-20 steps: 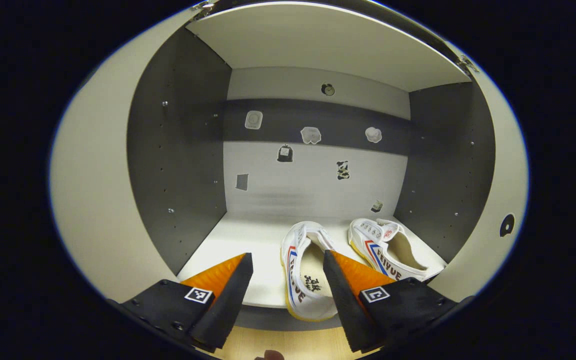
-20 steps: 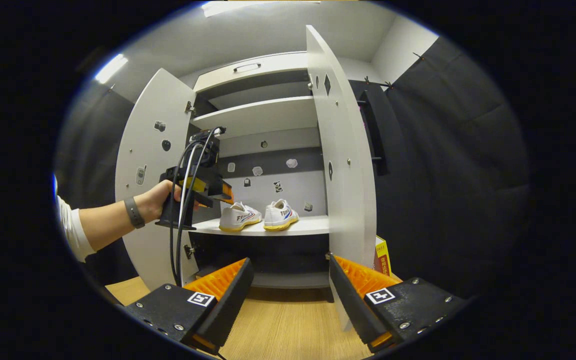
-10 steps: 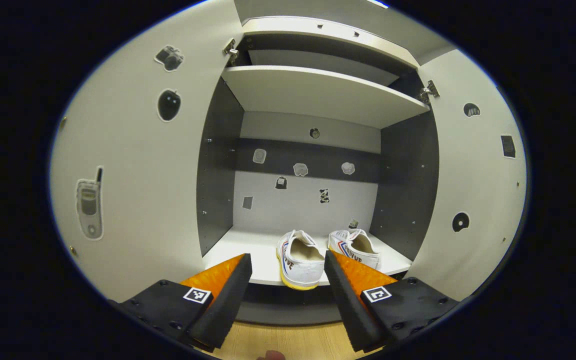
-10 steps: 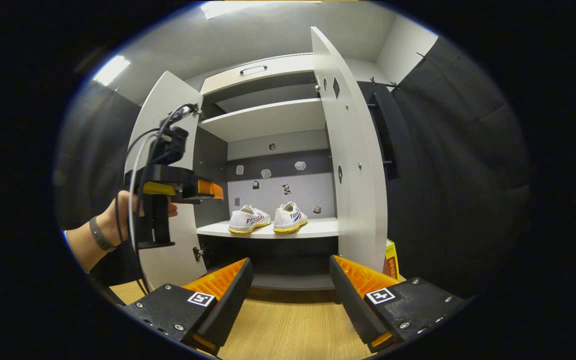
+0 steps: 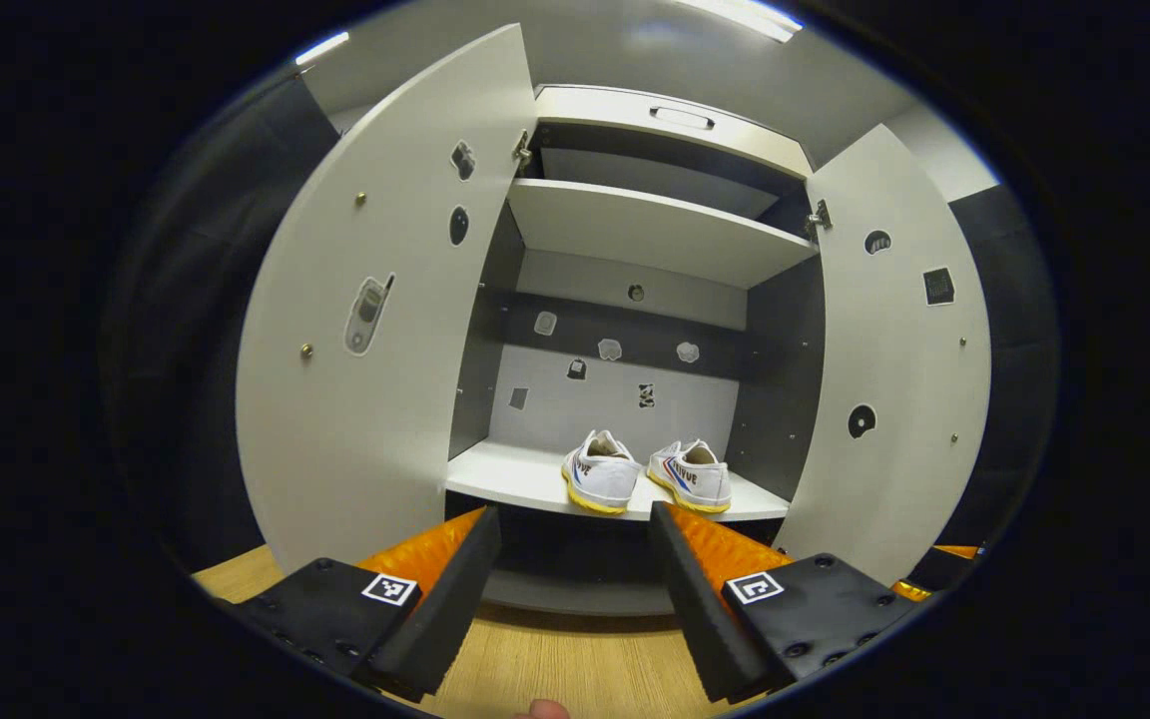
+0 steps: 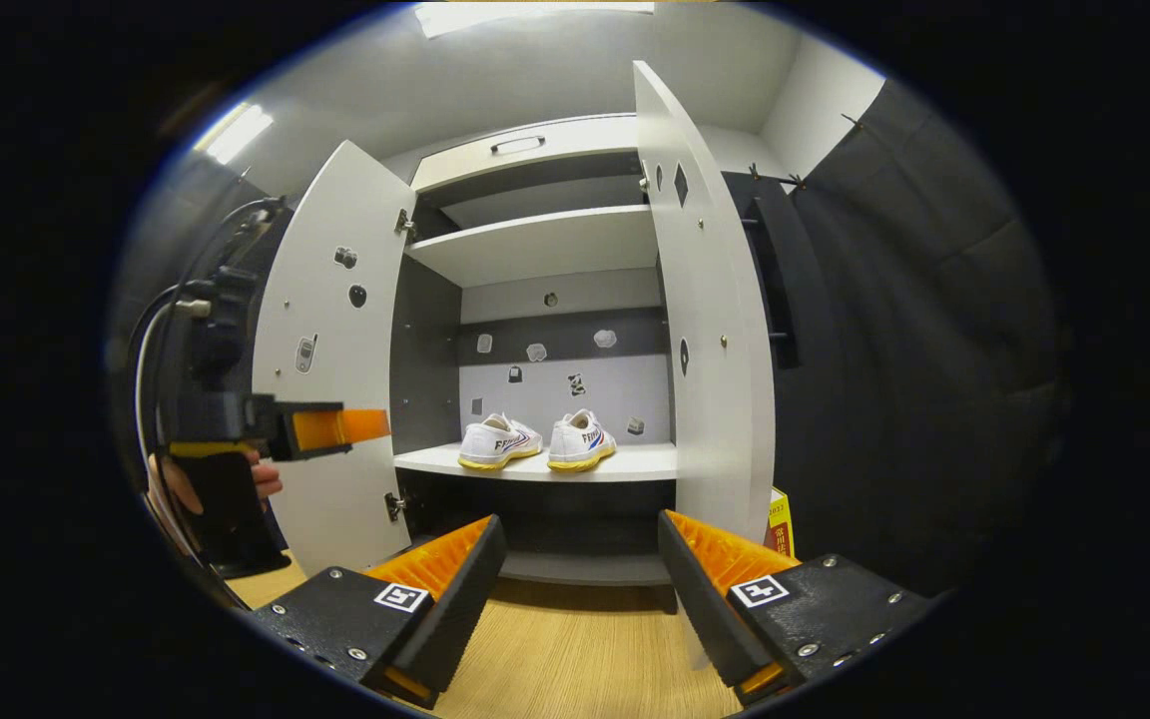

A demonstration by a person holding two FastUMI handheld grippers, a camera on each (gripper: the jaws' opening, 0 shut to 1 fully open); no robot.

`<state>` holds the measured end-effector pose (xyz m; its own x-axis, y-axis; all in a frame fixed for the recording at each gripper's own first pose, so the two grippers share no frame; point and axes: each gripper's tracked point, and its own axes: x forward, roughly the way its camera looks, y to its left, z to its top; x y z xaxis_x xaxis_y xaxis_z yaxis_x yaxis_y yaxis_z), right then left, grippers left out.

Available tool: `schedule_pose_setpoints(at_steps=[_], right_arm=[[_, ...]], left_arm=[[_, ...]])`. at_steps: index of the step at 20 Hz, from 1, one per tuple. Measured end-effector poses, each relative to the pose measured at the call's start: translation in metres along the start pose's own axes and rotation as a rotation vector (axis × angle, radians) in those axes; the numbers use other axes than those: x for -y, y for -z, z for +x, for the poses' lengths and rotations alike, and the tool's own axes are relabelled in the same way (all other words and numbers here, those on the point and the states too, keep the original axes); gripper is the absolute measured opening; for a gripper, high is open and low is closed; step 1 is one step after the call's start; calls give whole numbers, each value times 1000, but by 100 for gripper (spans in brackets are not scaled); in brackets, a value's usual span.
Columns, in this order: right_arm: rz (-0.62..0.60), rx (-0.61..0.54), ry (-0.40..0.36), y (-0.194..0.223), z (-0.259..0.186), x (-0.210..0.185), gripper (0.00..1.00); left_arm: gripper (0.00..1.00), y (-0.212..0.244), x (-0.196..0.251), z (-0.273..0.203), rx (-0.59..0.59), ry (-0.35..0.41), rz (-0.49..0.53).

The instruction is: Grab one shoe with the right hand and put it into the shoe cabinet, grab the other shoe with the left hand and put it into the shoe cabinet; then close the right door with the right hand and the left door with the left hand.

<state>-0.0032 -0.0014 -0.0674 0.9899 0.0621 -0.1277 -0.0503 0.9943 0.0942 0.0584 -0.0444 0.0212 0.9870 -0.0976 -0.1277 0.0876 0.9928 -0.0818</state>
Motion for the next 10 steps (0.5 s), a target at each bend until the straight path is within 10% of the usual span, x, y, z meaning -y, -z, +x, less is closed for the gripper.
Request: schedule_pose_setpoints(at_steps=[10], right_arm=[[57,-17,-9,1,-8,2,94]], left_arm=[[97,38,-26,-50,18,-132,57]])
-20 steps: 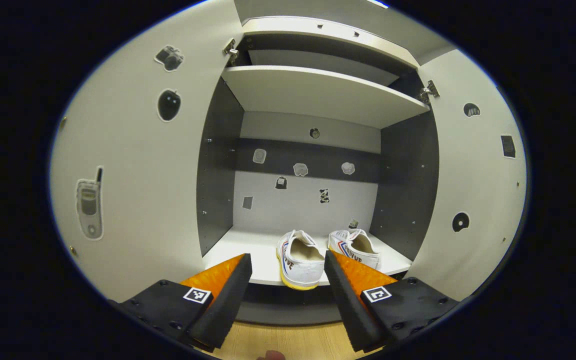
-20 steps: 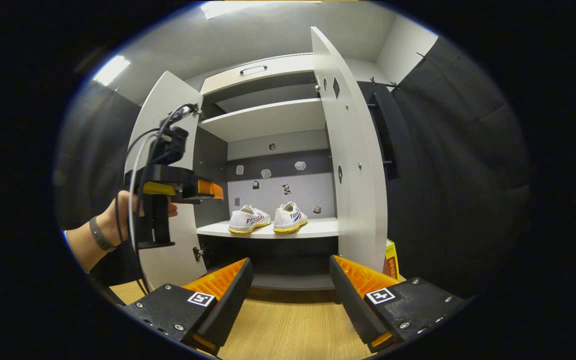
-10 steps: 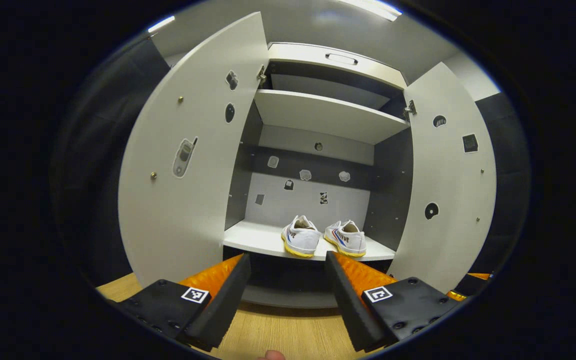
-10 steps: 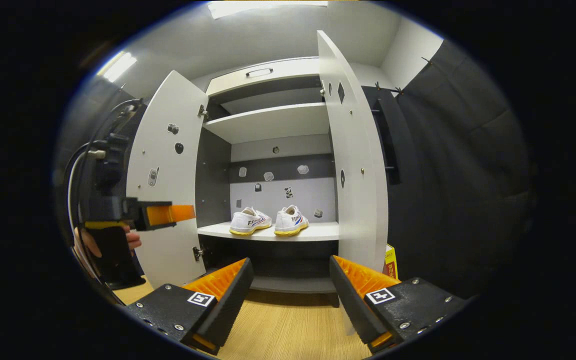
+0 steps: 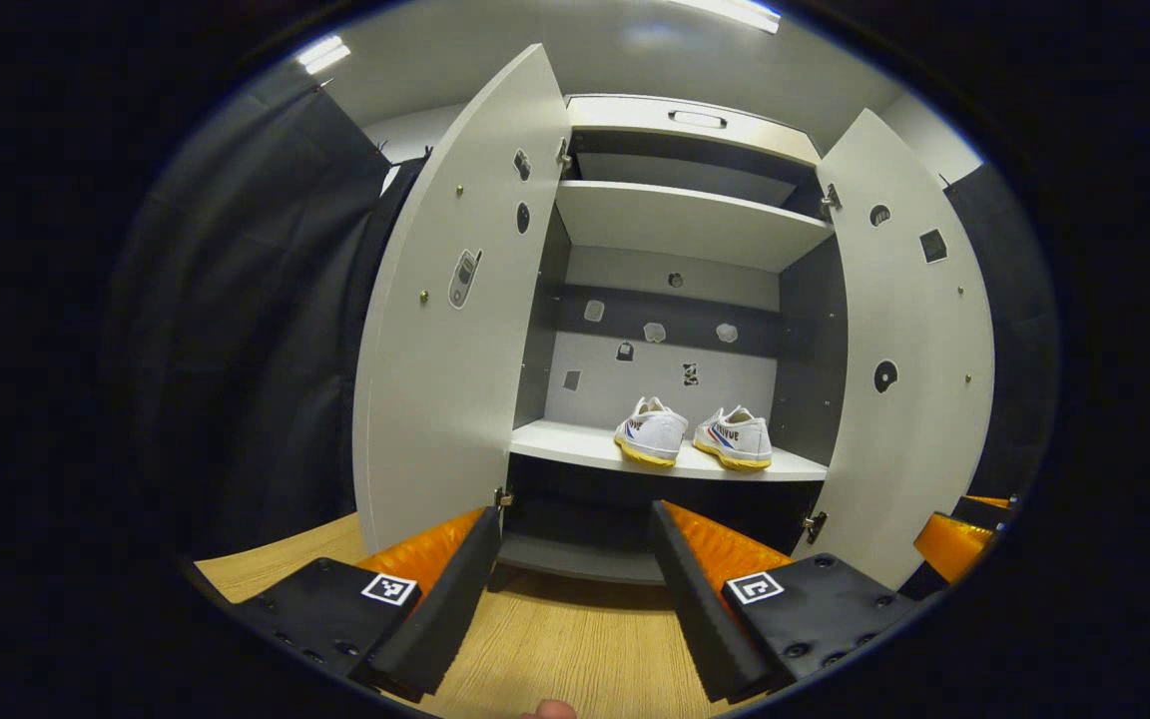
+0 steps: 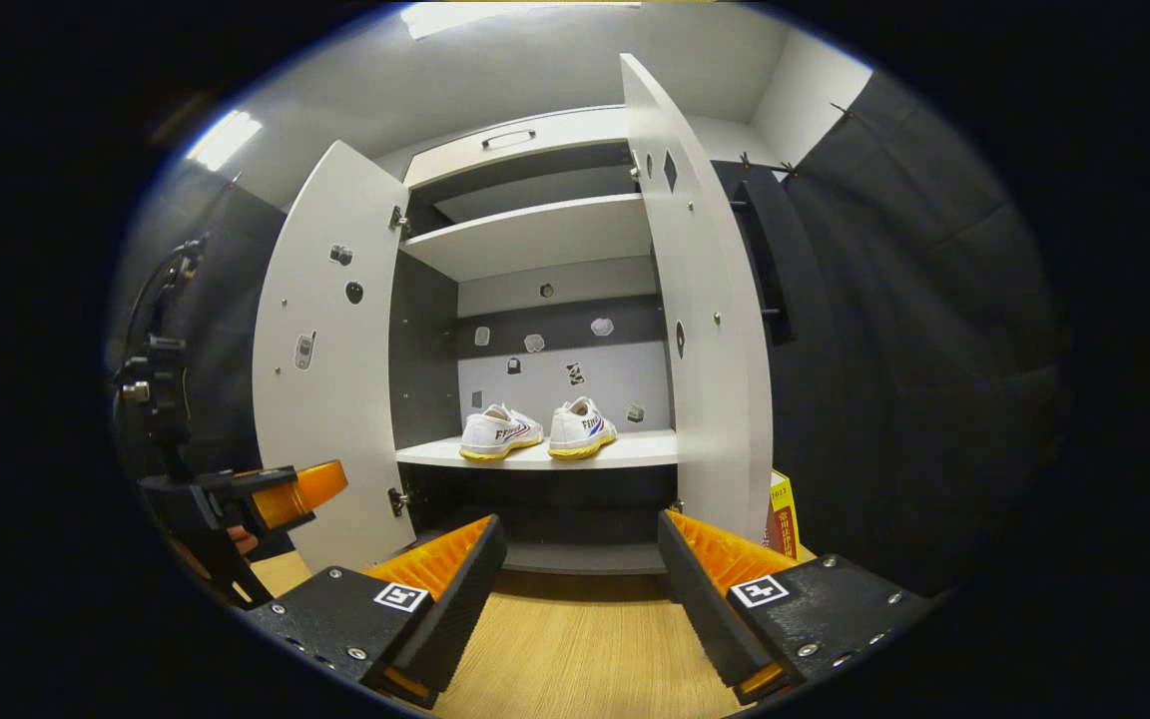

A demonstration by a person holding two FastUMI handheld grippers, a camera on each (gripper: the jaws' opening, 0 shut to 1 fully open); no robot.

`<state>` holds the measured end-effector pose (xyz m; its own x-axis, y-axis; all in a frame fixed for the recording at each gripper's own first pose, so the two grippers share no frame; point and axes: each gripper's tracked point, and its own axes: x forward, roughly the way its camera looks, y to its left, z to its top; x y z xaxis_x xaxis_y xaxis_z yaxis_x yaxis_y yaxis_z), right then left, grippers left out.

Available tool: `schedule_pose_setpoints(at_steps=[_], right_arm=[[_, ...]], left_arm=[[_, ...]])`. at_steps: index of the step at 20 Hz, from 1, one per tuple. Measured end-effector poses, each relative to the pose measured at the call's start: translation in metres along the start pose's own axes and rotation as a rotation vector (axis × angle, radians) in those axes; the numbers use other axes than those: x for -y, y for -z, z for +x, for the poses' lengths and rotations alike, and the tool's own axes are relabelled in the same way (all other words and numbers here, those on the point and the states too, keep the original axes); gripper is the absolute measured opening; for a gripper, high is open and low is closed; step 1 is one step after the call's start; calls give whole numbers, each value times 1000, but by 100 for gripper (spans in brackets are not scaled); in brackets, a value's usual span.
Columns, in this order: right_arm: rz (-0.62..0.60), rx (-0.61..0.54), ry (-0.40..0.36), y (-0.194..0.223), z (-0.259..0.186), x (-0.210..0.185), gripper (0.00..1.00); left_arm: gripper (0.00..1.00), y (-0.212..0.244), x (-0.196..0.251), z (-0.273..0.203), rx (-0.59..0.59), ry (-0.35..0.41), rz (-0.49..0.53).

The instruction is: Grab one shoe with the right hand and put it into the shoe cabinet, grab the other shoe with the left hand and put it into the shoe cabinet; then close the right door with the right hand and the left door with the left hand.

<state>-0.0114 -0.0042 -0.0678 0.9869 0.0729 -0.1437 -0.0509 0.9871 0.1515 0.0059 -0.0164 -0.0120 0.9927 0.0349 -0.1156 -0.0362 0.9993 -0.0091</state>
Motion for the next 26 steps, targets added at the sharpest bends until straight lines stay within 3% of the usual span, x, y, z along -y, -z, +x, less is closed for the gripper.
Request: schedule_pose_setpoints(at_steps=[3,5,7,8,9,11,12,14,15,16,19,20,21,22,26], right_arm=[[-44,16,-27,-42,-2,25,94],[-101,89,-5,-97,-2,57,94],[-170,177,102,-152,0,108,94],[-189,191,168,-171,1,136,99],[-187,190,227,-186,1,160,94],[-141,194,278,-209,8,188,98],[-119,193,284,-214,16,197,94],[-104,182,288,-216,35,210,98],[-100,168,286,-213,44,214,94],[-94,154,274,-209,53,213,98],[-99,123,245,-198,68,203,93],[-117,132,250,-199,67,202,98],[-123,137,257,-201,67,201,89],[-118,133,251,-199,67,198,89],[-122,99,177,-188,68,165,88]], left_arm=[[97,-1,4,-5,17,9,10],[96,1,11,-4,12,27,5],[97,1,13,-7,19,30,20],[97,0,16,-7,24,40,24],[97,0,19,-8,27,49,27],[97,1,21,-10,25,61,29],[97,3,22,-10,21,68,27],[97,6,22,-10,8,69,26],[97,9,21,-8,-1,69,25],[96,11,19,-7,-9,65,25],[97,17,13,-7,-30,51,21],[97,19,11,-7,-34,48,18],[97,18,10,-6,-35,46,17],[97,18,9,-5,-36,45,13],[97,14,8,-2,-26,51,21]])
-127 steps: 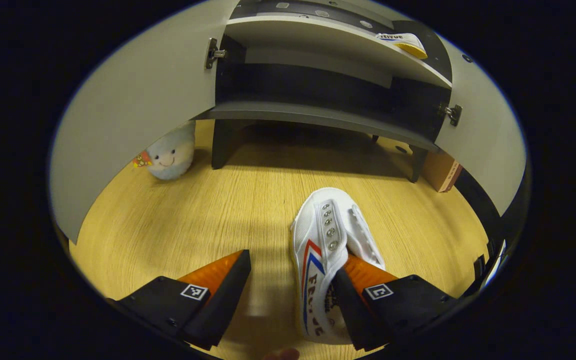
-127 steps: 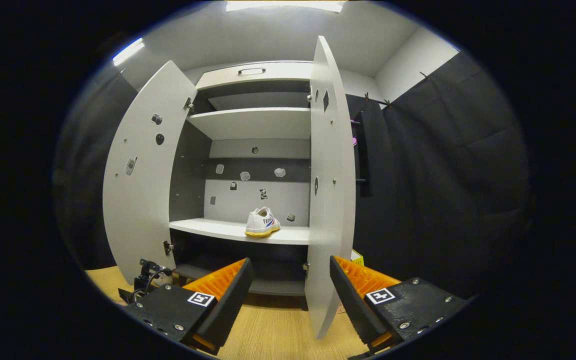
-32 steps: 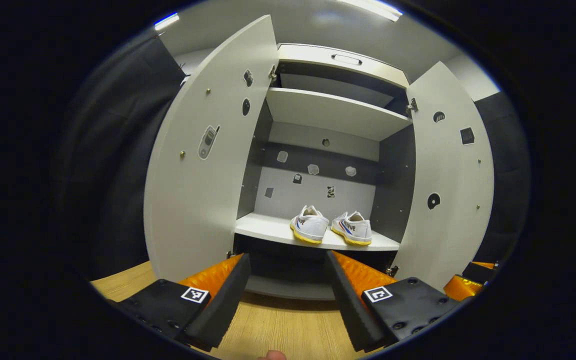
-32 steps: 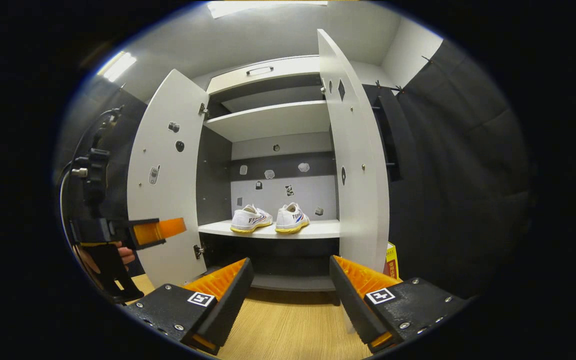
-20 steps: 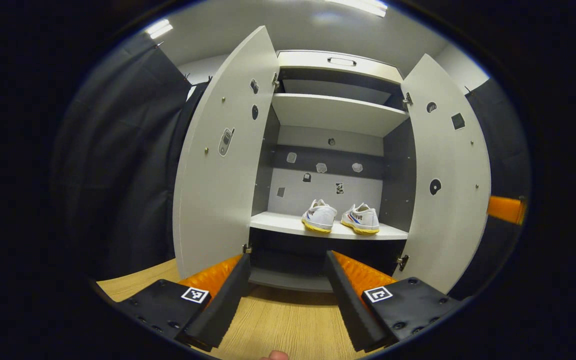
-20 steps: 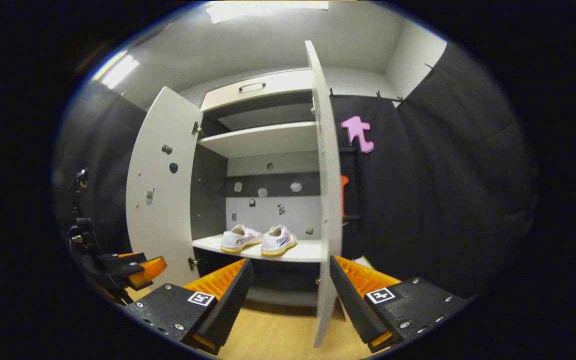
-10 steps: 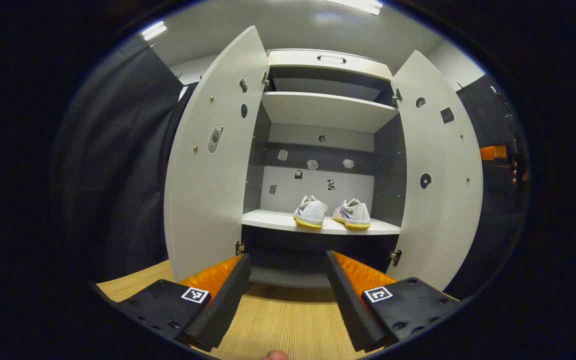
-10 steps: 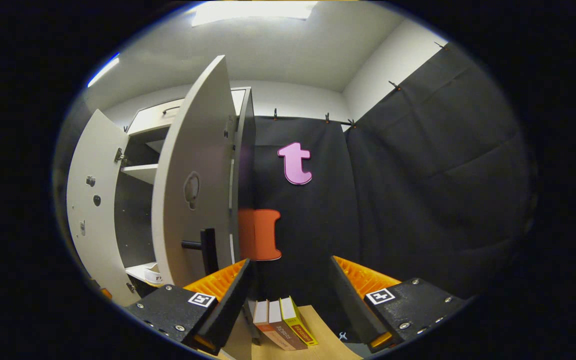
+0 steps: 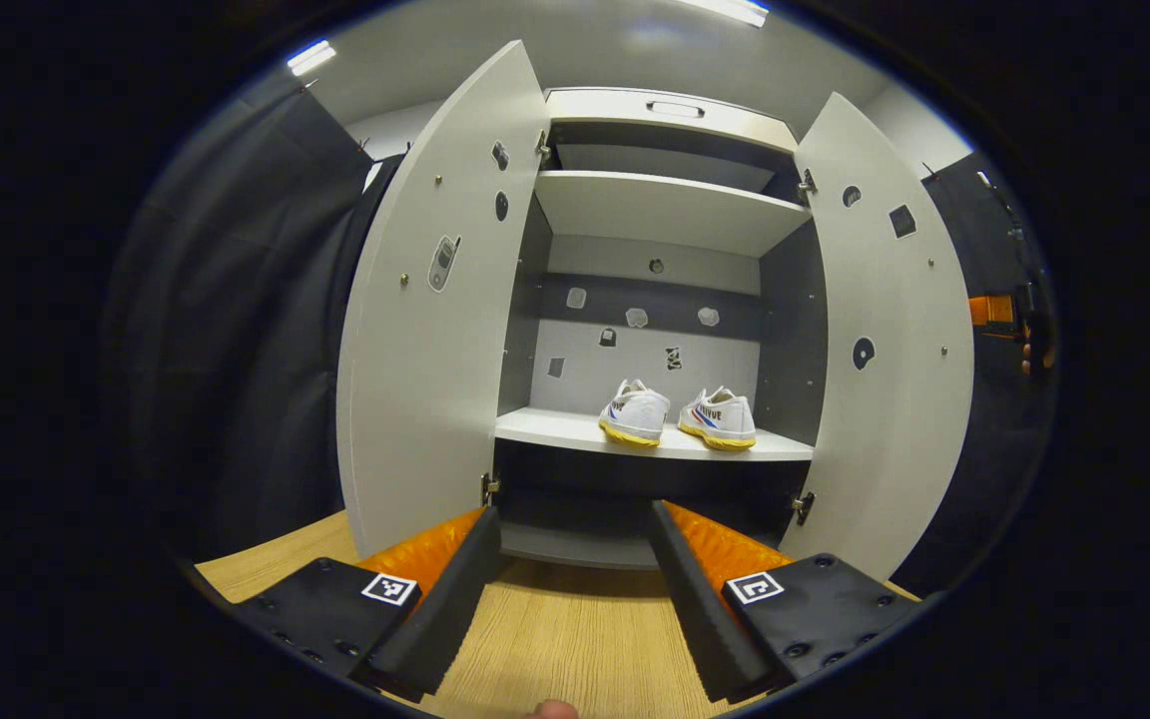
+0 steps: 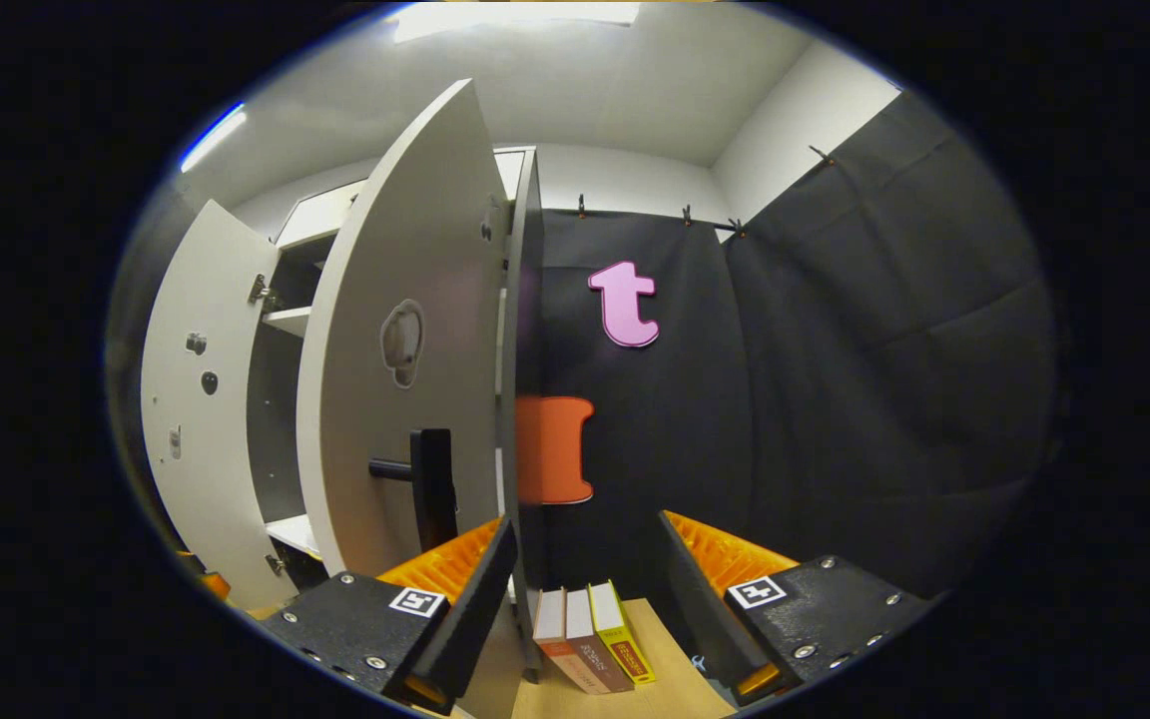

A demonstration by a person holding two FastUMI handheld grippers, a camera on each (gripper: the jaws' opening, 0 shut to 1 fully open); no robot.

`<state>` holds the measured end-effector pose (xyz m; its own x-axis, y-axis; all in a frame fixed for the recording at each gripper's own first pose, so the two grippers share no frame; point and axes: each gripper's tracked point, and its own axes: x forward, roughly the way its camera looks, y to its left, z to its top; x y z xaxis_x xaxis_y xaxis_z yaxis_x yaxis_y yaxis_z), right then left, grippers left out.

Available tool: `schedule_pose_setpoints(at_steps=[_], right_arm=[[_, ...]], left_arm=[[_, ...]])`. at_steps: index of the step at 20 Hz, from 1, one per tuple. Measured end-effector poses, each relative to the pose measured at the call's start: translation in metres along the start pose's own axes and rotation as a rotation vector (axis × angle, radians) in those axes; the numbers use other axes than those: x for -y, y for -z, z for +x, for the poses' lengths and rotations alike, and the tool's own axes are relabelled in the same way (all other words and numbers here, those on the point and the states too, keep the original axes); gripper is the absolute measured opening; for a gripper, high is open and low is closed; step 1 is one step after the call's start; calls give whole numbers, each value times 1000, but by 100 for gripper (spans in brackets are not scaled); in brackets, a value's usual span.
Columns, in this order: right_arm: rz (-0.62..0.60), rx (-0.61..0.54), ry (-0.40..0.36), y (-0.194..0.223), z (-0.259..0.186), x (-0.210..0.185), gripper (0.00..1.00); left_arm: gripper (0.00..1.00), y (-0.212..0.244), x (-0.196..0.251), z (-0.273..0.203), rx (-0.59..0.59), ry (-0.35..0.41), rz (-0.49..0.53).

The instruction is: Grab one shoe with the right hand and put it into the shoe cabinet, grab the other shoe with the left hand and put it into the shoe cabinet; then close the right door with the right hand and the left door with the left hand.

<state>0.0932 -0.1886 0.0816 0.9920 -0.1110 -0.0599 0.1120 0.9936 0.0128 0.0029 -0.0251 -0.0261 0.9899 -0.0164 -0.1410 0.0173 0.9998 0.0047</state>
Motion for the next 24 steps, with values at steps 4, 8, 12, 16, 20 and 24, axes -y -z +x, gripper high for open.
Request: schedule_pose_setpoints(at_steps=[4,8,12,16,20,24], right_arm=[[22,-8,-97,2,0,-52,88],[17,-2,-147,3,7,-86,88],[65,-7,-216,7,20,-117,88],[126,-17,-293,14,45,-162,90],[110,-12,-339,21,61,-198,91],[90,-20,-332,23,68,-202,89]], left_arm=[[97,4,-2,3,-10,1,-6],[97,5,-10,2,-13,-15,-5],[97,5,-22,1,-13,-40,-2],[97,5,-34,2,-14,-66,-1],[97,4,-45,1,-11,-87,6],[97,3,-49,1,-13,-95,6]])
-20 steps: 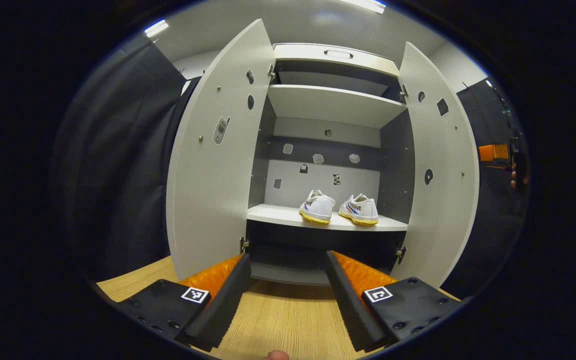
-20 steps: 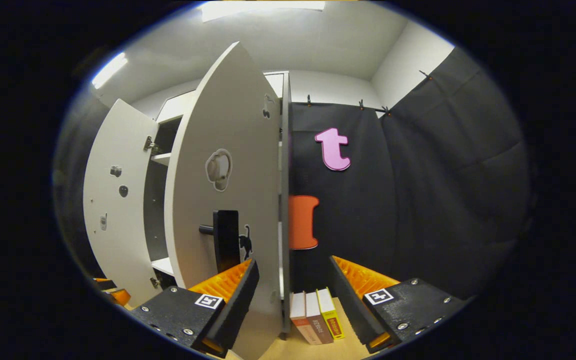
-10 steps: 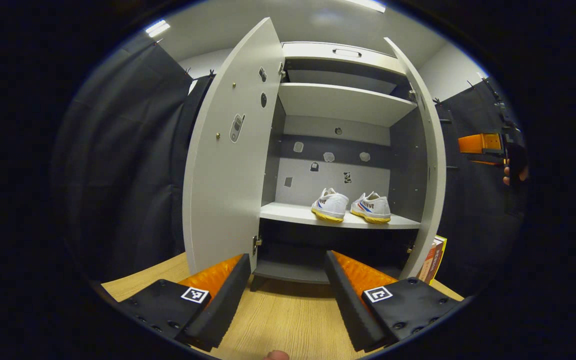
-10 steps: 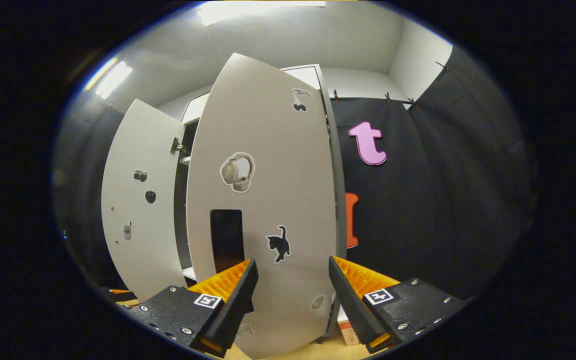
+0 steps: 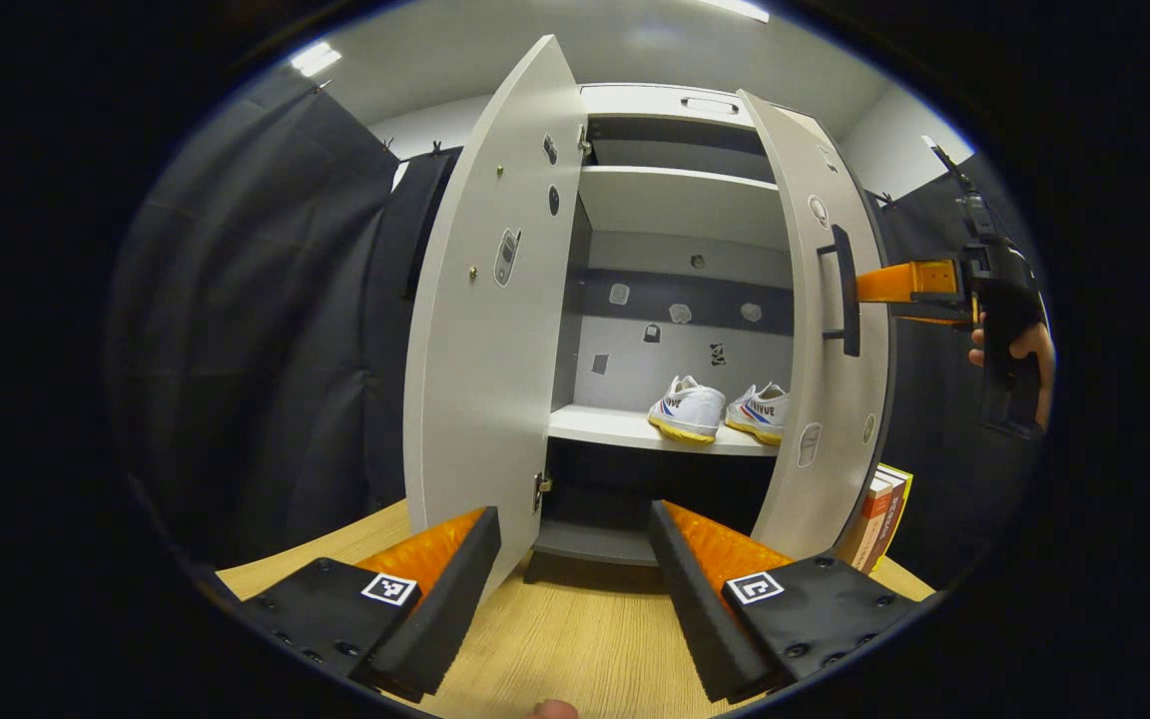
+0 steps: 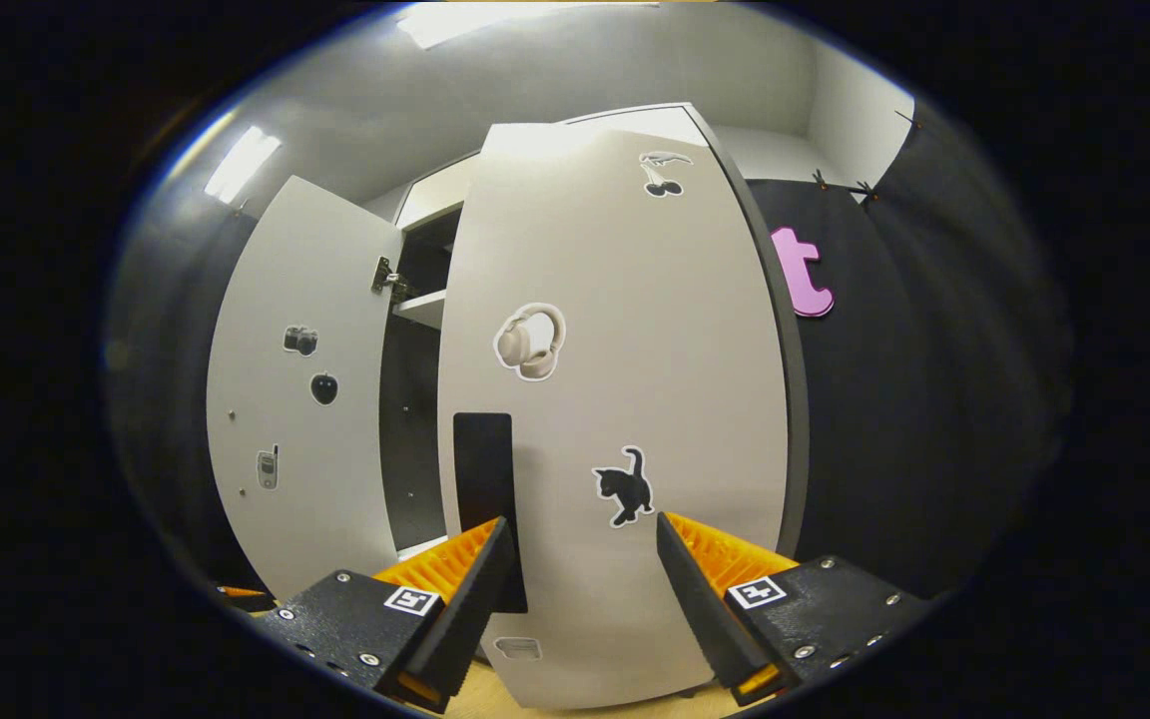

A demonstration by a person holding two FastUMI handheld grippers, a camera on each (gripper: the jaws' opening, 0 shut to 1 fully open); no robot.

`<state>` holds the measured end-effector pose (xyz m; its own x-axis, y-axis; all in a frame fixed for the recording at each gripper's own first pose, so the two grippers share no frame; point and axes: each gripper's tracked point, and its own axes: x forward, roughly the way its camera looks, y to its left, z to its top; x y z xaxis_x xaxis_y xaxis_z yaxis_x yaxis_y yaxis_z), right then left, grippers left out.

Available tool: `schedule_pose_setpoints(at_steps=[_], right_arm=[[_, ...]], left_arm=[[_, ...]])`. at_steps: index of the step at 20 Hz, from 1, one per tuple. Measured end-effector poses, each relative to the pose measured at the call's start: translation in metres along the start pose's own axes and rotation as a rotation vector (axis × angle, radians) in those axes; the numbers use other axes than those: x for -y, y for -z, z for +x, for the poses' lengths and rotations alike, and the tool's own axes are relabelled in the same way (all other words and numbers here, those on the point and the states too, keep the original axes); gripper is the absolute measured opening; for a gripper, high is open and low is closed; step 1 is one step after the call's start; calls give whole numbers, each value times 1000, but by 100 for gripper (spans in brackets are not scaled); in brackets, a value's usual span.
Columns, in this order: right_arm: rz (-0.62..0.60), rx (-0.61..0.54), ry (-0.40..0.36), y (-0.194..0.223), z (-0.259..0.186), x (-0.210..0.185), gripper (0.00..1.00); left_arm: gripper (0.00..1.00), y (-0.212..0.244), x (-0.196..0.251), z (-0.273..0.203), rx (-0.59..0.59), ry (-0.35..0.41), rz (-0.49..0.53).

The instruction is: Grab one shoe with the right hand and put it into the shoe cabinet, grab the other shoe with the left hand and put it into the shoe cabinet; then close the right door with the right hand and the left door with the left hand.

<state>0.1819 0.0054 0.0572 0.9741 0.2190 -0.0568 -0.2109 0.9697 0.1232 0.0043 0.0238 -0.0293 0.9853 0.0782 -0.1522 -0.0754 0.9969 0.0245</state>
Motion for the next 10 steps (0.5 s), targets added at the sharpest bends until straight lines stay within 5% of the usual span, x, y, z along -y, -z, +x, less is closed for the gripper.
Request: schedule_pose_setpoints(at_steps=[10], right_arm=[[-35,8,72,10,38,-5,89]], left_arm=[[94,-5,3,-2,18,20,10]])
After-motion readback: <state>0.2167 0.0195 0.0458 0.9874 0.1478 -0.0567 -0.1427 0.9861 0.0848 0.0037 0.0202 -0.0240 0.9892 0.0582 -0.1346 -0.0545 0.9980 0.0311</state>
